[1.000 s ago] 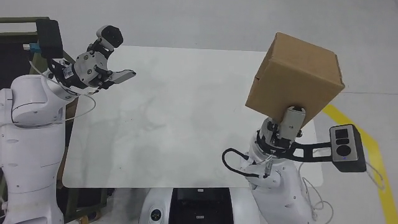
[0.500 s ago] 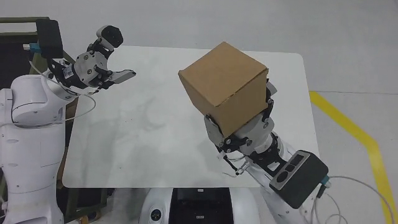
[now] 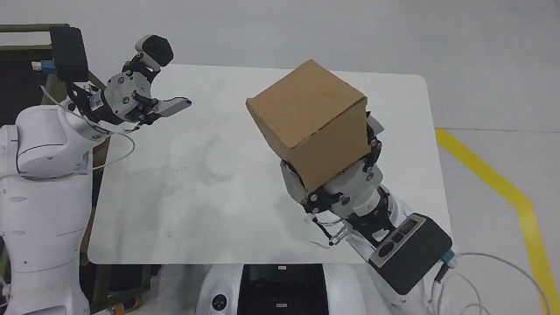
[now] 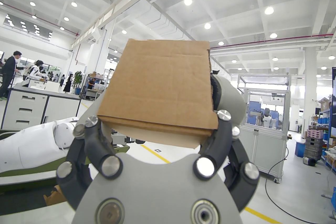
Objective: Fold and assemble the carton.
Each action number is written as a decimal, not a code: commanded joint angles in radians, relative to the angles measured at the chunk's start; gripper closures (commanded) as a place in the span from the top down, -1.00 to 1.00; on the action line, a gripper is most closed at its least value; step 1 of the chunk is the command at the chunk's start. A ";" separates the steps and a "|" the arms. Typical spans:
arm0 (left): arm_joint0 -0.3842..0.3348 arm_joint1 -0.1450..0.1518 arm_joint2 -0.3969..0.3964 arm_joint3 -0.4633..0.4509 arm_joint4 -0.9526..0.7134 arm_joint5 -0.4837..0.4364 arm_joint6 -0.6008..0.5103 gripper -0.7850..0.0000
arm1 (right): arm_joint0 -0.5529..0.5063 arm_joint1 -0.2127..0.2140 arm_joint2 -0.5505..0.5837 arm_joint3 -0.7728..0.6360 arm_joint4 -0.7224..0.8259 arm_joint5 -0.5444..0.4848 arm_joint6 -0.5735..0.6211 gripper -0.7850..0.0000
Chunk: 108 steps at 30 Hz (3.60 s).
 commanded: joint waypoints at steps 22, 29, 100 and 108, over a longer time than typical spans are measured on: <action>-0.059 0.026 0.002 0.053 0.043 0.001 0.024 1.00 | -0.046 0.062 0.086 -0.042 -0.103 -0.257 0.215 -1.00; -0.059 0.026 0.002 0.053 0.043 0.001 0.024 1.00 | -0.143 0.074 0.033 0.025 -0.120 -0.219 0.331 -1.00; -0.004 0.031 -0.017 0.015 0.188 0.070 0.036 1.00 | -0.049 0.034 -0.160 0.548 -0.092 0.436 0.124 1.00; 0.090 0.023 -0.045 -0.031 0.478 0.230 0.168 1.00 | -0.134 0.039 -0.132 0.433 -0.156 0.647 0.098 1.00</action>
